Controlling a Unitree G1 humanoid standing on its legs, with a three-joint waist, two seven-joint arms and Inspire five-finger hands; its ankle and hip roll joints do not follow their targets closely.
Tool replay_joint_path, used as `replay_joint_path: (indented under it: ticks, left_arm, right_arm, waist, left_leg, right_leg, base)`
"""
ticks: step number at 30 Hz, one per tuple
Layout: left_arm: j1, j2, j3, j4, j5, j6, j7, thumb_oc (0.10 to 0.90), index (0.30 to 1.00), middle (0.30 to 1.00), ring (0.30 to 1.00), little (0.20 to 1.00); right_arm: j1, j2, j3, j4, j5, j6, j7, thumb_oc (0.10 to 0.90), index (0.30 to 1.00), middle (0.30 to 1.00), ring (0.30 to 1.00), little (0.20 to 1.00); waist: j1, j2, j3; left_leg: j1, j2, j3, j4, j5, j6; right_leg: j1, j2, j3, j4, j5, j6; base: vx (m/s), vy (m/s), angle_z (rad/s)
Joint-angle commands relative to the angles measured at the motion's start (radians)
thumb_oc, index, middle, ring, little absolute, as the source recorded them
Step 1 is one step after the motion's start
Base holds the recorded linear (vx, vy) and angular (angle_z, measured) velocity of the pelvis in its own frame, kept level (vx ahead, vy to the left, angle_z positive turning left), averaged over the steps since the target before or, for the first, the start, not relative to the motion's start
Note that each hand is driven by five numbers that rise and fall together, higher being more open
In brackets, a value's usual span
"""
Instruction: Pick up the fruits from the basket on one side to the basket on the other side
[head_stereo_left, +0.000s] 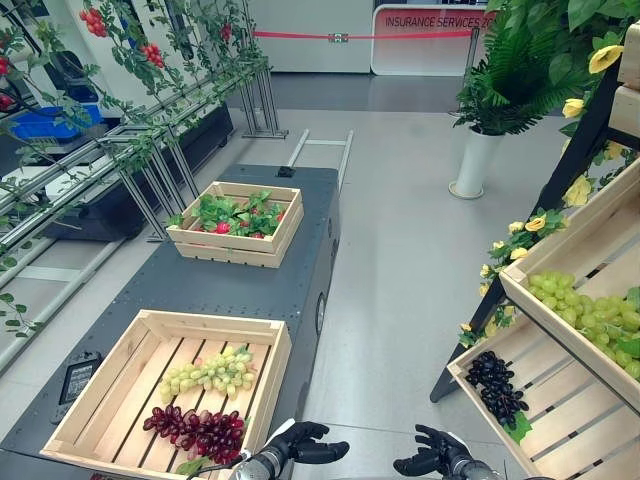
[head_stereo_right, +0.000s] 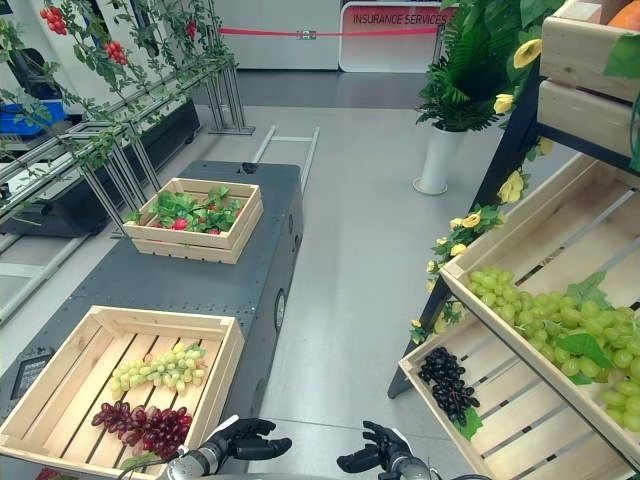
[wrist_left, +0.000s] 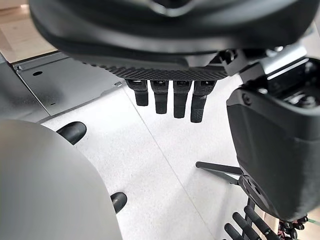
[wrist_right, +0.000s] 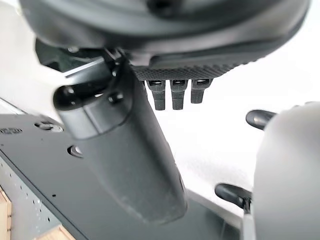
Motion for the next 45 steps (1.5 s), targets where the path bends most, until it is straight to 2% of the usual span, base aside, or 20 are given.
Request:
replay_joint_path:
  ticks: [1,7,11,13,17,22,24,25,27,33,34,36,37,39,42,44,45]
  left_arm:
    - [-0.080,-0.017,0.008,0.024,0.025,-0.065,0.005,0.800,0.900,0.900,0.900,0.900]
    - [-0.079,-0.023,0.011,0.035,0.032,-0.077,-0.006,0.800,0.900,0.900,0.900,0.900]
    - [-0.085,-0.021,0.006,0.033,0.053,-0.087,0.045,0.800,0.900,0.900,0.900,0.900]
    - [-0.095,-0.014,0.005,0.033,0.090,-0.090,0.133,0.800,0.900,0.900,0.900,0.900]
    - [-0.098,-0.006,0.013,0.025,0.101,-0.094,0.156,0.800,0.900,0.900,0.900,0.900]
    - [-0.101,0.000,0.003,0.001,0.065,-0.179,0.139,0.800,0.900,0.900,0.900,0.900]
    - [-0.104,0.002,0.001,-0.006,0.064,-0.220,0.163,0.800,0.900,0.900,0.900,0.900]
    - [-0.108,0.007,0.000,-0.019,0.068,-0.262,0.208,0.800,0.900,0.900,0.900,0.900]
    - [-0.114,0.015,0.003,-0.040,0.064,-0.298,0.264,0.800,0.900,0.900,0.900,0.900]
    - [-0.145,0.048,0.065,-0.176,0.020,-0.357,0.344,0.800,0.900,0.900,0.900,0.900]
    - [-0.157,0.067,0.078,-0.256,0.088,-0.395,0.419,0.800,0.900,0.900,0.900,0.900]
    - [-0.164,0.092,0.094,-0.338,0.117,-0.412,0.477,0.800,0.900,0.900,0.900,0.900]
    - [-0.164,0.094,0.095,-0.344,0.121,-0.416,0.484,0.800,0.900,0.900,0.900,0.900]
    - [-0.167,0.125,0.138,-0.458,0.066,-0.405,0.496,0.800,0.900,0.900,0.900,0.900]
    - [-0.184,0.150,0.176,-0.537,0.113,-0.416,0.559,0.800,0.900,0.900,0.900,0.900]
    - [-0.215,0.169,0.198,-0.577,0.136,-0.375,0.610,0.800,0.900,0.900,0.900,0.900]
    - [-0.215,0.169,0.198,-0.577,0.136,-0.375,0.610,0.800,0.900,0.900,0.900,0.900]
  right_arm:
    - [-0.060,-0.005,0.026,0.038,-0.040,-0.028,0.033,0.800,0.900,0.900,0.900,0.900]
    - [-0.061,-0.005,0.019,0.041,-0.061,-0.032,0.001,0.800,0.900,0.900,0.900,0.900]
    - [-0.059,-0.007,0.018,0.036,-0.044,-0.003,0.080,0.800,0.900,0.900,0.900,0.900]
    - [-0.060,-0.009,0.030,0.038,-0.064,0.009,0.125,0.800,0.900,0.900,0.900,0.900]
    - [-0.061,-0.015,0.052,0.040,-0.103,0.009,0.138,0.800,0.900,0.900,0.900,0.900]
    - [-0.075,-0.024,0.087,0.027,-0.159,0.014,0.072,0.800,0.900,0.900,0.900,0.900]
    - [-0.082,-0.025,0.090,0.024,-0.166,0.018,0.046,0.800,0.900,0.900,0.900,0.900]
    - [-0.086,-0.031,0.091,0.022,-0.160,0.019,0.034,0.800,0.900,0.900,0.900,0.900]
    - [-0.087,-0.036,0.091,0.017,-0.144,0.029,0.037,0.800,0.900,0.900,0.900,0.900]
    - [-0.095,-0.045,0.080,0.019,-0.128,0.043,0.035,0.800,0.900,0.900,0.900,0.900]
    - [-0.098,-0.051,0.081,0.014,-0.133,0.042,0.029,0.800,0.900,0.900,0.900,0.900]
    - [-0.096,-0.057,0.081,0.010,-0.139,0.037,0.025,0.800,0.900,0.900,0.900,0.900]
    - [-0.096,-0.057,0.081,0.009,-0.139,0.037,0.024,0.800,0.900,0.900,0.900,0.900]
    - [-0.088,-0.066,0.081,-0.013,-0.138,0.038,0.017,0.800,0.900,0.900,0.900,0.900]
    - [-0.087,-0.071,0.085,-0.037,-0.137,0.038,0.004,0.800,0.900,0.900,0.900,0.900]
    - [-0.098,-0.079,0.091,-0.043,-0.131,0.037,0.001,0.800,0.900,0.900,0.900,0.900]
    - [-0.098,-0.079,0.091,-0.043,-0.131,0.037,0.001,0.800,0.900,0.900,0.900,0.900]
  waist:
    - [0.008,-0.022,0.049]
    - [0.004,-0.024,0.044]
    - [0.001,-0.023,0.052]
    - [0.003,-0.025,0.055]
    - [0.012,-0.028,0.059]
    - [0.032,-0.035,0.076]
    - [0.035,-0.034,0.082]
    - [0.038,-0.034,0.088]
    - [0.041,-0.032,0.096]
    - [0.058,-0.022,0.113]
    - [0.066,-0.020,0.115]
    - [0.073,-0.017,0.116]
    - [0.074,-0.017,0.116]
    - [0.084,-0.012,0.119]
    - [0.094,-0.003,0.129]
    - [0.097,0.004,0.135]
    - [0.097,0.004,0.135]
  left_leg:
    - [0.061,-0.075,0.038,0.012,-0.178,0.052]
    - [0.058,-0.074,0.044,0.012,-0.177,0.051]
    - [0.059,-0.073,0.050,0.012,-0.175,0.053]
    - [0.061,-0.074,0.048,0.012,-0.176,0.053]
    - [0.065,-0.076,0.036,0.012,-0.175,0.052]
    - [0.052,-0.076,0.020,0.012,-0.169,0.052]
    - [0.048,-0.077,0.017,0.012,-0.167,0.053]
    - [0.044,-0.077,0.014,0.012,-0.166,0.052]
    - [0.037,-0.077,0.009,0.012,-0.164,0.051]
    - [0.025,-0.078,-0.015,0.012,-0.154,0.045]
    - [0.022,-0.078,-0.024,0.012,-0.151,0.042]
    - [0.019,-0.079,-0.034,0.012,-0.147,0.038]
    - [0.019,-0.079,-0.035,0.012,-0.147,0.037]
    - [0.014,-0.080,-0.048,0.012,-0.140,0.034]
    - [0.006,-0.081,-0.060,0.012,-0.132,0.032]
    - [0.004,-0.083,-0.066,0.012,-0.128,0.032]
    - [0.005,-0.083,-0.066,0.012,-0.128,0.032]
  right_leg:
    - [-0.024,0.000,0.029,0.020,-0.009,-0.007]
    - [-0.029,0.003,0.035,0.020,-0.006,-0.007]
    - [-0.032,0.002,0.041,0.025,-0.007,-0.006]
    - [-0.030,0.001,0.038,0.026,-0.008,-0.007]
    - [-0.023,-0.001,0.031,0.026,-0.010,-0.008]
    - [-0.032,-0.004,0.018,0.037,-0.015,-0.009]
    - [-0.035,-0.004,0.015,0.037,-0.014,-0.010]
    - [-0.037,-0.004,0.013,0.036,-0.014,-0.010]
    - [-0.040,-0.003,0.011,0.035,-0.014,-0.012]
    - [-0.037,-0.003,-0.009,0.034,-0.018,-0.020]
    - [-0.034,-0.003,-0.018,0.030,-0.019,-0.025]
    - [-0.031,-0.004,-0.026,0.028,-0.020,-0.027]
    - [-0.030,-0.004,-0.027,0.028,-0.020,-0.027]
    - [-0.031,-0.007,-0.038,0.031,-0.023,-0.030]
    - [-0.037,-0.011,-0.051,0.044,-0.028,-0.035]
    - [-0.040,-0.014,-0.057,0.051,-0.032,-0.037]
    - [-0.040,-0.014,-0.057,0.052,-0.032,-0.037]
  base:
    - [0.00,0.000,0.00]
    - [0.00,0.001,-0.02]
    - [-0.01,0.008,-0.09]
    - [-0.01,0.007,-0.07]
    - [0.02,-0.002,0.00]
    - [-0.01,-0.011,0.06]
    - [-0.01,-0.007,0.10]
    - [-0.01,0.000,0.09]
    - [-0.02,0.006,0.06]
    - [0.00,0.007,0.09]
    - [0.00,-0.002,0.17]
    - [0.00,-0.006,0.11]
    - [0.00,-0.005,0.12]
    - [-0.02,-0.001,0.23]
    - [-0.06,0.008,0.11]
    - [-0.05,0.027,0.18]
    - [-0.03,0.027,0.21]
